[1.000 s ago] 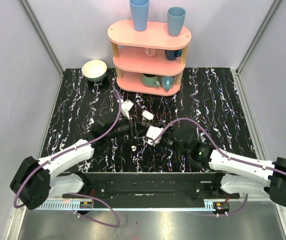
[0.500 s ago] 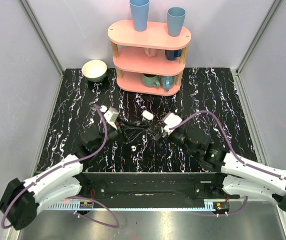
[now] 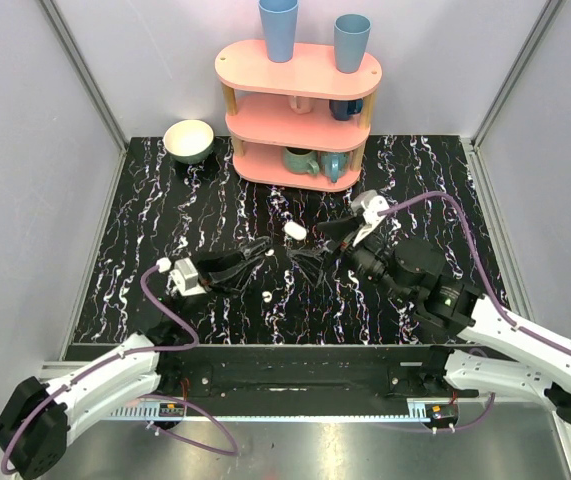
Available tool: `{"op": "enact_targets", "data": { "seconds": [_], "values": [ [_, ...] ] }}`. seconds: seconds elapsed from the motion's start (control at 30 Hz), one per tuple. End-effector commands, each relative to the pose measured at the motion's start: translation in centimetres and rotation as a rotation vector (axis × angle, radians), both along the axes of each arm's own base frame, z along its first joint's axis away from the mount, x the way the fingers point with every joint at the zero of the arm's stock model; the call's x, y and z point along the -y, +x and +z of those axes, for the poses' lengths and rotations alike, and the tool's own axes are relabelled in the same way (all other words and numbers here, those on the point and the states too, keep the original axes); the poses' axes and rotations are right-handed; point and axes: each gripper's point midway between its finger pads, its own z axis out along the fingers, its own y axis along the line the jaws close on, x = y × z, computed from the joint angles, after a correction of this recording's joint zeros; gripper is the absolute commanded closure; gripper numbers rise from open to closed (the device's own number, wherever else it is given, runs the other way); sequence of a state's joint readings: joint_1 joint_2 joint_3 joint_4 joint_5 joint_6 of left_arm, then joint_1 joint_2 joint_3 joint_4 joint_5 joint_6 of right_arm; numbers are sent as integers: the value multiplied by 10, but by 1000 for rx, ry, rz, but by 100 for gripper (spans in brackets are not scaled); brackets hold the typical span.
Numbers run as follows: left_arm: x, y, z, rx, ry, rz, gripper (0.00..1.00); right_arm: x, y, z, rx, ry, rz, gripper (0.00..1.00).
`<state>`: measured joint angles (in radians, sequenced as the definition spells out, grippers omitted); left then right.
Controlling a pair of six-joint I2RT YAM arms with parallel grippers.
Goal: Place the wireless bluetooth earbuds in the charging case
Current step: Open the charging case.
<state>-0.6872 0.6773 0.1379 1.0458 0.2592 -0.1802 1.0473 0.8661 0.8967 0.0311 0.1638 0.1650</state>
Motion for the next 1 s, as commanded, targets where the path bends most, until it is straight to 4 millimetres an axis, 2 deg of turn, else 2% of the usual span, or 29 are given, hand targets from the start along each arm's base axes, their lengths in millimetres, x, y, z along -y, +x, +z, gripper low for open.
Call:
{"op": "enact_targets", "data": {
  "seconds": [0.0, 0.13, 0.4, 0.8, 0.97],
  "values": [
    [-19, -27, 52, 278, -138, 22, 100, -25, -23, 7, -103, 52, 155, 0],
    [-16, -32, 50, 296, -141, -9, 100, -42, -27, -7, -146, 18, 215, 0],
    [-3, -46, 46, 289, -112, -128, 100, -54, -20, -19, -173, 5, 212, 0],
    [3, -72, 46, 313, -120, -269, 100, -53, 4, -32, -156, -41, 96, 0],
    [3, -77, 41, 324, -103, -293, 100, -51, 7, -26, -142, -28, 79, 0]
  ]
}}
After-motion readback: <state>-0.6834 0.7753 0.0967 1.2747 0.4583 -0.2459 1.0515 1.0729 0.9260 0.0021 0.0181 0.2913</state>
